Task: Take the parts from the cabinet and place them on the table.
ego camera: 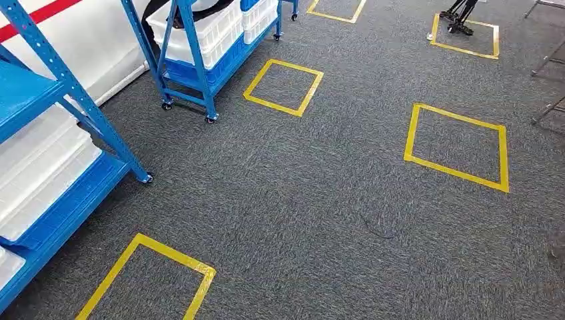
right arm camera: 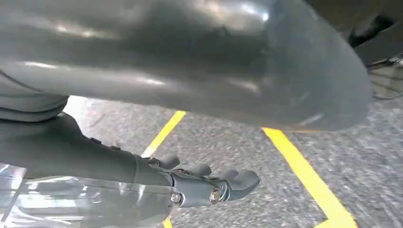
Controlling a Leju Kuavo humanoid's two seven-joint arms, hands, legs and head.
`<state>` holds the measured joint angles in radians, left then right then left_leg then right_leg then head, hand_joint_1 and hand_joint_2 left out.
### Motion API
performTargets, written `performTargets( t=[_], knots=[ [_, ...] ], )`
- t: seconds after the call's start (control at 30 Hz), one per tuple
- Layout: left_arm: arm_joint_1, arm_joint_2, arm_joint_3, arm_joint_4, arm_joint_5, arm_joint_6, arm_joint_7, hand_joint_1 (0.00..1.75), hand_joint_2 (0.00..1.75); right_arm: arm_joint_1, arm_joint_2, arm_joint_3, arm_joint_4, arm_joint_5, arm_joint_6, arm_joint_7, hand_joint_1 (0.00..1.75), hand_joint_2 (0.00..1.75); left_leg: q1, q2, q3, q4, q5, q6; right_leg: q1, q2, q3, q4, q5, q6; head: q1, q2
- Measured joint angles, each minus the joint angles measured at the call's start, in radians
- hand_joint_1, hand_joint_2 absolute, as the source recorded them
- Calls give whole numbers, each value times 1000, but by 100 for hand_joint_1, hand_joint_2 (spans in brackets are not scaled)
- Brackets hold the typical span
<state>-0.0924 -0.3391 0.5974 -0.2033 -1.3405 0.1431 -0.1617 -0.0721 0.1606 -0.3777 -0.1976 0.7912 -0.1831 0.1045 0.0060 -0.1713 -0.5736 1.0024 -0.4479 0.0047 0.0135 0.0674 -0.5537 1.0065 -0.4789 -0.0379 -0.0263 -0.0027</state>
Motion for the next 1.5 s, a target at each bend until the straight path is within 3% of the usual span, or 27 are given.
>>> performTargets(
  t=[0.03, 0.07, 0.1, 0.17, 0.2, 0.23, 0.3, 0.33, 0.37, 0.4, 0.5, 0.53, 0.6, 0.63, 0.7, 0.77, 0.87, 0.93, 1.07, 1.1, 1.17, 1.23, 1.27, 1.33, 1.37, 1.4, 1.5],
  knots=[
    [0, 1, 0, 0, 0, 1, 0, 0, 0, 2, 4, 0, 0, 2, 0, 0, 0, 0, -5, 19, 3, 9, -8, -2, -15, -23, 8, -19, 8, -2, 0, 0],
    [-1, 1, 0, 0, -1, 2, 1, 0, 0, 6, 2, 0, 0, 2, 0, 0, 0, 0, -13, 91, -10, 34, -33, -8, -12, -35, 13, -28, 10, -5, 0, 0],
    [-1, 2, -1, 0, -1, 2, 3, 0, 0, 8, 3, 0, 0, 5, 2, 0, 0, 0, -12, 135, -40, 97, -76, -14, -11, -55, 15, -29, 10, -9, -1, 0],
    [-4, 3, -2, 0, -3, 3, 4, 0, 0, 12, 3, 0, 0, 9, 6, 0, 0, 0, -6, 157, -110, 245, -146, -23, -8, -92, 15, -27, 5, -11, -1, 0],
    [-4, 3, -2, 0, -3, 3, 5, 0, 0, 13, 3, 0, 0, 9, 6, 0, 0, 0, -3, 160, -135, 300, -160, -28, -9, -112, 14, -26, 3, -11, -1, 0],
    [-2, 5, -2, 0, -3, 3, 5, 0, 0, 12, 3, 0, 0, 11, 6, 0, 0, 0, 0, 163, -132, 299, -147, -32, -10, -128, 14, -23, 0, -10, -1, 0],
    [0, 7, -2, 0, -3, 3, 6, 0, 0, 11, 3, 0, 0, 15, 7, 0, 0, 0, 3, 177, -60, 165, -69, -36, -12, -156, 16, -16, -7, -5, -1, 0],
    [0, 8, -2, 0, -4, 4, 6, 0, 0, 10, 5, 0, 0, 16, 11, 0, 0, 0, 3, 205, -3, 62, -26, -34, -13, -168, 18, -10, -13, -1, -1, 0],
    [-1, 8, -2, 0, -4, 4, 6, 0, 0, 10, 5, 0, 0, 16, 11, 0, 0, 0, 1, 249, 26, -1, -23, -28, -12, -178, 20, -5, -17, 3, -1, 0],
    [-2, 8, -3, 0, -5, 4, 6, 0, 0, 11, 5, 0, 0, 17, 12, 0, 0, 0, -3, 266, 28, 0, -22, -16, -6, -187, 22, -2, -22, 11, -1, 0],
    [-1, 9, -3, 0, -9, 4, 6, 0, 0, 3, 8, 0, 0, 18, 18, 0, 0, 0, -10, 229, 20, 0, -20, 0, -10, -216, 31, -5, -23, 25, -1, 0],
    [-1, 9, -3, 0, -10, 4, 6, 0, 0, 2, 8, 1, 0, 19, 18, 0, 0, 0, 0, 214, 29, -10, -12, 10, -9, -219, 33, -4, -29, 33, -1, 0],
    [-1, 9, -3, 0, -11, 5, 8, 0, 0, 5, 8, 1, 0, 20, 19, -2, 0, 0, 4, 199, 29, -17, -2, 20, -21, -102, 5, 69, -86, 44, -1, 0],
    [-3, 8, -3, 0, -11, 5, 7, 0, 0, 7, 8, 0, 0, 17, 19, -10, 0, 0, 5, 191, 26, -16, 0, 23, -24, -77, -35, 151, -132, 47, -1, 0],
    [-6, 8, -4, 0, -16, -5, 14, 0, 0, 8, 8, 0, 0, 16, 19, -19, 0, 0, 4, 174, 24, -15, 0, 23, -26, -68, -109, 296, -184, 52, -1, 0],
    [-11, 10, -5, 0, -22, -12, 18, 0, 0, 9, 9, 0, 0, 16, 19, -22, 0, 0, 4, 158, 26, -13, -1, 22, -30, -68, -117, 290, -141, 54, 0, 0],
    [-19, 10, -11, 0, -24, -6, 8, 0, 0, 10, 9, 0, 0, 17, 19, -31, 0, 0, 6, 141, 29, -5, -9, 9, -42, -63, -10, 39, 0, 56, 0, 0],
    [-21, 10, -15, 0, -32, 4, 2, 0, 0, 9, 12, 0, 1, 25, 19, -29, 0, 0, -2, 135, 21, 3, -12, -3, -36, -54, -9, 22, -8, 45, -1, 0],
    [-22, 10, -26, 0, -35, 12, -10, 0, 0, 7, 18, 1, 1, 42, 24, -26, 0, 0, 7, 133, 16, 17, -25, -24, -34, -76, -6, 14, -3, 16, -1, 0],
    [-22, 9, -27, 0, -35, 12, -10, 0, 0, 7, 19, 1, 1, 43, 24, -26, 0, 0, 5, 150, -2, 56, -56, -27, -33, -80, -7, 12, -3, 8, -1, 0],
    [-22, 10, -28, 0, -35, 15, -11, 0, 0, 8, 21, 1, 1, 46, 28, -27, 0, 0, 6, 158, -75, 217, -142, -32, -27, -100, -10, 13, -3, 1, -1, 0],
    [-21, 10, -28, 0, -35, 18, -12, 0, 0, 9, 21, 1, 1, 47, 30, -27, 0, 0, 5, 161, -121, 325, -174, -33, -20, -121, -12, 16, -5, -2, -1, 0],
    [-20, 10, -28, 0, -35, 18, -12, 0, 0, 9, 21, 1, 1, 47, 31, -27, 0, 0, 5, 164, -110, 307, -154, -30, -17, -132, -11, 17, -6, -4, -1, 0],
    [-20, 11, -28, 0, -35, 18, -12, 0, 0, 8, 22, 1, 1, 47, 33, -27, 0, 0, 1, 179, -26, 152, -71, -16, -10, -152, -6, 17, -9, -6, -1, 0],
    [-21, 11, -28, 0, -35, 18, -12, 0, 0, 8, 23, 2, 1, 47, 34, -27, 0, 0, -7, 213, 22, 64, -37, -3, -8, -161, -3, 17, -10, -5, -1, 0],
    [-25, 11, -28, 0, -35, 19, -12, 0, 0, 9, 27, 2, 2, 50, 36, -27, 0, 0, -18, 268, 43, 12, -44, 6, -3, -170, -1, 18, -12, -2, -1, 0],
    [-27, 11, -29, 0, -33, 20, -11, 0, 0, 6, 27, 5, 1, 55, 37, -28, 0, 0, -23, 236, 34, 7, -36, 11, -5, -205, 0, 17, -12, 11, -1, 0]
  ],
)
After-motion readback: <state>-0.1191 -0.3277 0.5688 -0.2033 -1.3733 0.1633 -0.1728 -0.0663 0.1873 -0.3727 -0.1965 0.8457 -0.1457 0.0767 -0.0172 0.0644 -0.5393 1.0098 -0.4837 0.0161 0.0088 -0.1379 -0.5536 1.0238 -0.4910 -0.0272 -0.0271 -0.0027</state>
